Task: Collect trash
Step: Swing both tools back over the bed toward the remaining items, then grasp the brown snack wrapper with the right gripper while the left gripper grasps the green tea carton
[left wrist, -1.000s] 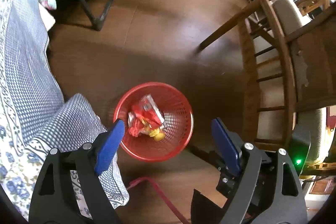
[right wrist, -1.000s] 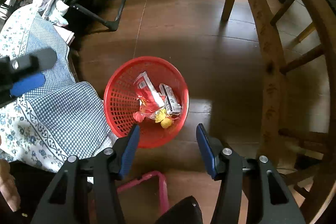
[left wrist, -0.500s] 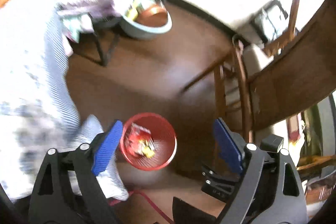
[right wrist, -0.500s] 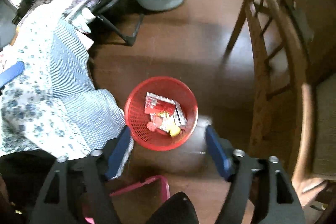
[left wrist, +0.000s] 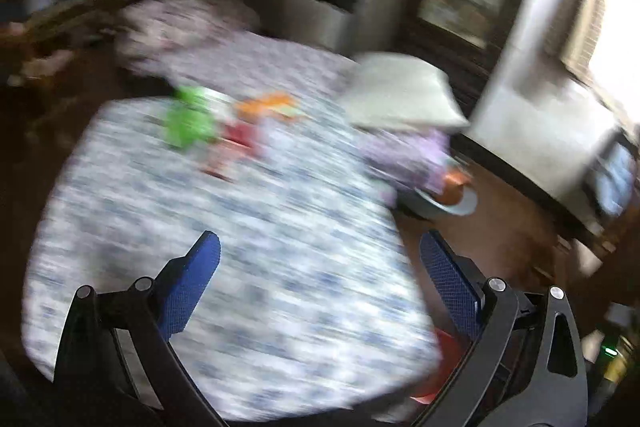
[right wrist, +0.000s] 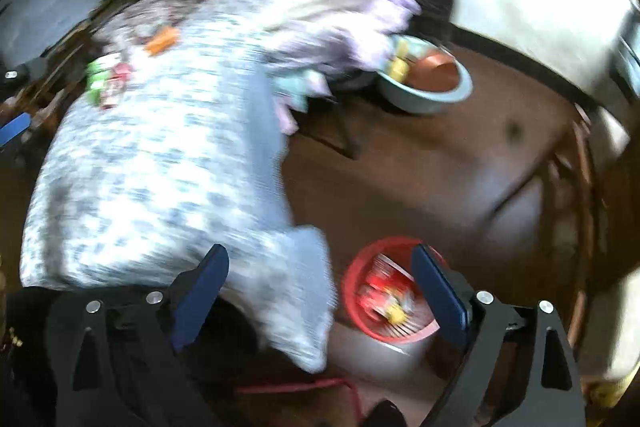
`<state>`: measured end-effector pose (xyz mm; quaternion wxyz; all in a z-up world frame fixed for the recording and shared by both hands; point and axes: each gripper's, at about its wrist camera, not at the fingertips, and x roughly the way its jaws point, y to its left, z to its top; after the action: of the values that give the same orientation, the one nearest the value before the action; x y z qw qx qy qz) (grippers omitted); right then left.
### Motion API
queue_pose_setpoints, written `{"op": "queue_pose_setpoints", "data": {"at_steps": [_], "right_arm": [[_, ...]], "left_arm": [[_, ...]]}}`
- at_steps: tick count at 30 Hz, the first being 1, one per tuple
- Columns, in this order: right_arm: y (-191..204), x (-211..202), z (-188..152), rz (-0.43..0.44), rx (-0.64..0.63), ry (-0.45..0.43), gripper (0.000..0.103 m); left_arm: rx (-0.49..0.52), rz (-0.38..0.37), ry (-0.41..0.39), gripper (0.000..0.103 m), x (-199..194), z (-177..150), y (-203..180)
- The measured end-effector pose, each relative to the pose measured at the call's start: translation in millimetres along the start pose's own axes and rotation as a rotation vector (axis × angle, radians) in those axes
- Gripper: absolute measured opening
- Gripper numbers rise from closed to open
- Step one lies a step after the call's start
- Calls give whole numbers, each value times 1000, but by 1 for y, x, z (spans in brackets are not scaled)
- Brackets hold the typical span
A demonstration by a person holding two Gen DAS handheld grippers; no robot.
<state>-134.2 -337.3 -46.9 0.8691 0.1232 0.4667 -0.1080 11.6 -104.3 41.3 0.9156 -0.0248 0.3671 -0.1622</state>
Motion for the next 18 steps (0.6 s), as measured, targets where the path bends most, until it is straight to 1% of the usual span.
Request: {"op": "queue_pose_setpoints", "data": {"at_steps": [1, 2, 5, 6, 9, 12, 13, 16, 18], "right_arm": [[21, 1, 9, 26, -31, -9, 93], [42, 2, 17, 55, -61, -16, 94], [90, 7, 38, 115, -123, -27, 94], [111, 9, 49, 142, -147, -50, 94], [148, 13, 66, 158, -174, -96, 96], [180, 25, 76, 168, -194, -121, 96], [186, 29, 79, 170, -196, -122, 96], [202, 46, 88, 181, -205, -103, 96], [212, 58, 91, 182, -218, -89, 96]], "left_arm": [[-9, 61, -14, 96, -1, 7, 19], [-24, 100, -24, 96, -1, 14, 38], [-91, 141, -34, 96, 2, 26, 81], [-113, 157, -39, 96, 5, 30, 94], [-161, 208, -48, 96, 14, 40, 124], [-201, 234, -49, 96, 26, 48, 148], [-205, 239, -50, 96, 27, 47, 150], [-217, 253, -47, 96, 37, 42, 161], [-232, 258, -27, 96, 45, 38, 167]]}}
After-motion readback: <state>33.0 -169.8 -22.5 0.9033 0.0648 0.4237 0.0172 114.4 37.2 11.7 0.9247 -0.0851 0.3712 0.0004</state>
